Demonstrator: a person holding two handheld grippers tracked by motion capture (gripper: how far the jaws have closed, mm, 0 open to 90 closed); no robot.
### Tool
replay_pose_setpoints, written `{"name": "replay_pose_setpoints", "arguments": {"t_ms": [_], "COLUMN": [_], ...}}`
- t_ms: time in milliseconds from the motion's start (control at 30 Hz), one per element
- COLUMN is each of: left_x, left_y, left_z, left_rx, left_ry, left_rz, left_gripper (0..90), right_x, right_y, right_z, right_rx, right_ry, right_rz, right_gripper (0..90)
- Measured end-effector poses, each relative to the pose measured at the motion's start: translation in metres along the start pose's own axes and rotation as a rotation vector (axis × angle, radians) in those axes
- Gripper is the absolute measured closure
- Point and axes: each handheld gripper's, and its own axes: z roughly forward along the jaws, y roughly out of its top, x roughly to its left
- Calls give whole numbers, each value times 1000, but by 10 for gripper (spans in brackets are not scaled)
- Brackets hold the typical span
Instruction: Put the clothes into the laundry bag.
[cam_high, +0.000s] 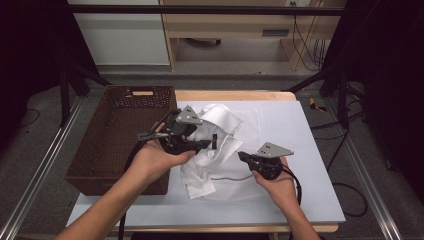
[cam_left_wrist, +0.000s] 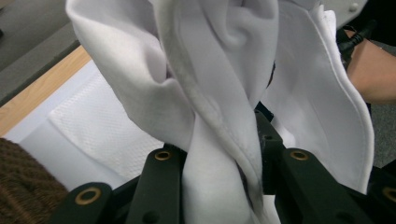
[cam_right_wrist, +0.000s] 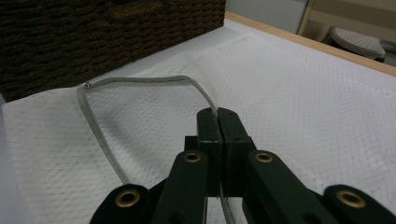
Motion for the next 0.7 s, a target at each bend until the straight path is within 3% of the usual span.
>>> {"name": "replay_pose_setpoints", "arguments": {"t_ms": [267,533,700], "left_x": [-10,-13,-14], "left_y": [-3,-6,-7], "left_z": [20,36,43], "left_rx": [-16,-67,-88], "left_ry": [-31,30,39], "left_rz": [-6,-38,-48], "left_gripper": [696,697,696], "right_x": [-4,-6,-6], "right_y": [0,0,-2], "right_z": [-1,-3,-3], "right_rx": [-24,-37,-36], "right_ry": [-4,-17,-16], "right_rz": [34,57,68], "right_gripper": [890,891,891]}}
